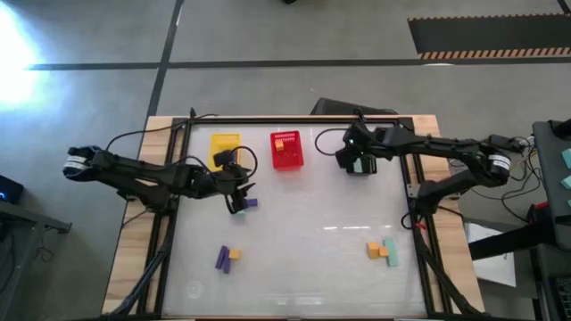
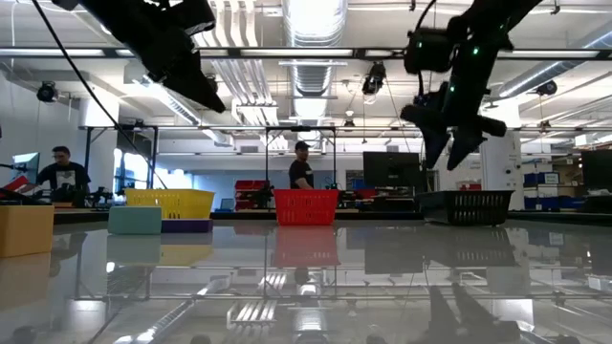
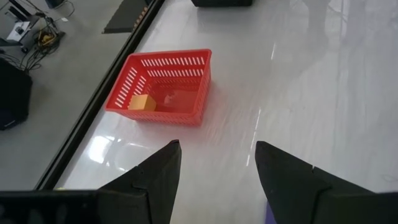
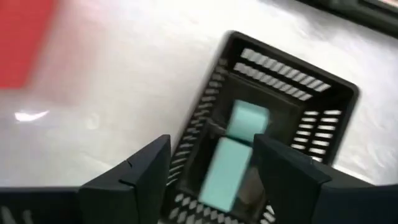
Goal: Sort & place blocks by color
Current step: Put the purple block into the yellow bin
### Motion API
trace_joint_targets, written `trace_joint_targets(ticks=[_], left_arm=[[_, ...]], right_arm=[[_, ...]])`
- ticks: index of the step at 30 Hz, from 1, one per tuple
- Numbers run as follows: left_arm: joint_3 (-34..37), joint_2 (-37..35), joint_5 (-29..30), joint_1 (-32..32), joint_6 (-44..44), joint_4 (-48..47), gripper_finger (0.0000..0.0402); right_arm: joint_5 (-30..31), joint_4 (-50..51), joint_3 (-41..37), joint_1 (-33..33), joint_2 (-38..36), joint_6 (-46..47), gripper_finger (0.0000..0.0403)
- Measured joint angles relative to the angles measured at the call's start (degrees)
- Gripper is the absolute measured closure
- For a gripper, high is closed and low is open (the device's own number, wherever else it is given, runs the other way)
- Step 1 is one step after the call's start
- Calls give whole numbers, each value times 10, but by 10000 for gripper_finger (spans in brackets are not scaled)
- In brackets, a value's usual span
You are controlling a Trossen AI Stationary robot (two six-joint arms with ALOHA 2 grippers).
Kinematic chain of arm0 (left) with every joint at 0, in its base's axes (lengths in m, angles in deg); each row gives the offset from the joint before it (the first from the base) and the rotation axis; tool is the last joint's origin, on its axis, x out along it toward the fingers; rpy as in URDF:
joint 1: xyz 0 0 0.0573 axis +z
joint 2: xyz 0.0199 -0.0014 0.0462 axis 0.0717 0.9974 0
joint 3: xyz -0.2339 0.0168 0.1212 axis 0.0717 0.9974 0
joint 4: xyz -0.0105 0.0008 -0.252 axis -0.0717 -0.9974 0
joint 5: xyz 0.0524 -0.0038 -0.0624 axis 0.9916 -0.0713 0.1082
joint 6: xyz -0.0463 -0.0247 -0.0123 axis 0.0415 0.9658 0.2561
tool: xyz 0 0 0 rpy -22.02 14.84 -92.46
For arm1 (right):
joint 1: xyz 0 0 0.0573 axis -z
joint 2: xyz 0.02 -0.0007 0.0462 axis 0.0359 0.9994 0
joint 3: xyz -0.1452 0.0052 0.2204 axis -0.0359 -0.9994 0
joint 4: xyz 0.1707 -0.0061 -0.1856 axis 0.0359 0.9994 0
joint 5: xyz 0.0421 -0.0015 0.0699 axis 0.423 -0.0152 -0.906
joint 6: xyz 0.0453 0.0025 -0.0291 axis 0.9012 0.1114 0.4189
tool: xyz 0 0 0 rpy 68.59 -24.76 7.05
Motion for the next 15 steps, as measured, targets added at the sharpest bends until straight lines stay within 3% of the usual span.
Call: trace_joint_targets(ticks=[3, 8, 15], left_arm=[[0, 10, -1, 0, 2, 0, 210], [0, 32, -5, 0, 15, -2, 210], [0, 71, -64, 0, 32, -2, 210]], right_arm=[[17, -5, 0, -46, -21, 14, 196], [99, -23, -1, -144, -36, 39, 208], [174, -83, -2, -263, -36, 33, 222]])
